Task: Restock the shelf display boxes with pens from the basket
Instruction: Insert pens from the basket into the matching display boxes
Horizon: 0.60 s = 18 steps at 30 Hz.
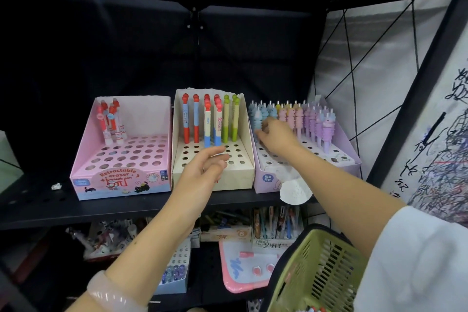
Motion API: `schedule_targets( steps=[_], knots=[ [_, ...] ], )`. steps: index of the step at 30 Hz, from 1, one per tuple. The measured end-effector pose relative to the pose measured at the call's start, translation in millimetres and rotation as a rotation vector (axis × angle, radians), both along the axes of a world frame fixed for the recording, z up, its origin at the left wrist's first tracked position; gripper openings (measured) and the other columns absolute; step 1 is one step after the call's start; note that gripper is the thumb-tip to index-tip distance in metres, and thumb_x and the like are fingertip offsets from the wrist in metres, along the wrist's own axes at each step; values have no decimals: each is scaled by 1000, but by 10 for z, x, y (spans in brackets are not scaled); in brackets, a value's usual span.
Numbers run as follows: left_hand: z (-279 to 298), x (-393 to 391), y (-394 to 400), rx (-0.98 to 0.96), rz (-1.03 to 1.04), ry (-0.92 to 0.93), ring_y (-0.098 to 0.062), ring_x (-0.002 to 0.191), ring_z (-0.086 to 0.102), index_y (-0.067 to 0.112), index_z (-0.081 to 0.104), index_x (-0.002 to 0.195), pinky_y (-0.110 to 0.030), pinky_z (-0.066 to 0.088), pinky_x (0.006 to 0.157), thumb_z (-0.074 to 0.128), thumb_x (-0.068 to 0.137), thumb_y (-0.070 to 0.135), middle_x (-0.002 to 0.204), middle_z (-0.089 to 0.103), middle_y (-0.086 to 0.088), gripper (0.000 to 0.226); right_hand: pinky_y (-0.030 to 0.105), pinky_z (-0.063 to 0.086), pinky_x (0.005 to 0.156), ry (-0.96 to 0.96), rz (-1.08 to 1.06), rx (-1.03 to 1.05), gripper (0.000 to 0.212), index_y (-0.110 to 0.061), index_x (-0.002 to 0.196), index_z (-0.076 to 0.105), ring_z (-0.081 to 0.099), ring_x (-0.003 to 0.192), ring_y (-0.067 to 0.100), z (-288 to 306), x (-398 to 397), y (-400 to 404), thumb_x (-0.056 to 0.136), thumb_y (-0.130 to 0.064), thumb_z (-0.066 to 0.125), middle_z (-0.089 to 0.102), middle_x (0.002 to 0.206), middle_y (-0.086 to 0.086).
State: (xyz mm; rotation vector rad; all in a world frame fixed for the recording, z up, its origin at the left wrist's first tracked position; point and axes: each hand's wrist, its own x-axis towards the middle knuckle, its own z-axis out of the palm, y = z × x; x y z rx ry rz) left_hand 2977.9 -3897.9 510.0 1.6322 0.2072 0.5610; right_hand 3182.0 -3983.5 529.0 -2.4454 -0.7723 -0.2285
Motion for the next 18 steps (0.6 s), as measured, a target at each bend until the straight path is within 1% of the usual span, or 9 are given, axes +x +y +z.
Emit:
schedule_targets(
  steps=[3,5,7,9,11,13,14,16,18],
  knots=[
    [-19,-16,-55,-6,-16,3,-1,107,57,36,56,102,-20,45,91,45,96,12,109,63,14,27,32,47,63,16,46,48,32,-4,122,50,55,67,21,6,-128,-146,95,-19,48,58,75,6],
    [-52,-13,-130,-23,-35,5,-1,106,58,35,57,100,-20,46,89,44,95,12,108,64,13,27,36,54,67,41,85,124,32,-5,125,51,59,67,22,43,-263,-322,95,-14,46,60,78,6],
    [-128,2,-256,-22,-76,19,-3,106,59,35,58,99,-22,46,90,44,95,13,108,65,11,27,31,54,78,29,121,160,27,-5,118,57,64,82,22,60,-413,-558,94,-12,47,64,92,6],
    [-251,20,-439,-15,-135,48,-4,106,59,35,58,98,-24,46,91,44,95,13,109,65,9,27,27,49,85,14,160,167,21,-7,108,63,62,95,21,1,-565,-831,93,-12,50,67,100,7],
    [-419,26,-657,-14,-197,86,-4,103,60,34,57,96,-23,47,90,44,95,11,106,65,10,26,28,48,85,9,183,182,18,-7,101,65,62,94,20,-166,-725,-1148,92,-11,50,68,96,6],
    [-626,16,-869,6,-254,126,-2,100,60,30,58,97,-19,47,87,45,95,9,102,64,12,25,26,48,80,14,186,167,18,-9,99,66,63,85,18,-444,-876,-1482,92,-12,50,67,87,2],
    [-736,11,-964,30,-281,151,0,98,59,28,57,99,-15,46,84,45,95,8,101,63,12,24,22,47,76,43,178,113,18,-10,100,66,62,81,14,-621,-936,-1643,93,-14,50,66,85,-2],
    [-945,-7,-1124,88,-335,207,1,96,57,24,55,103,-12,44,83,45,95,8,100,61,12,21,17,38,68,164,146,-106,19,-12,104,65,57,80,10,-1044,-1037,-1936,93,-15,50,66,89,-2],
    [-1134,-25,-1229,167,-385,245,3,96,54,21,54,107,-7,41,82,45,95,7,102,59,12,20,19,37,71,322,127,-384,24,-10,110,64,58,87,17,-1521,-1093,-2213,92,-13,49,67,105,6]
  ],
)
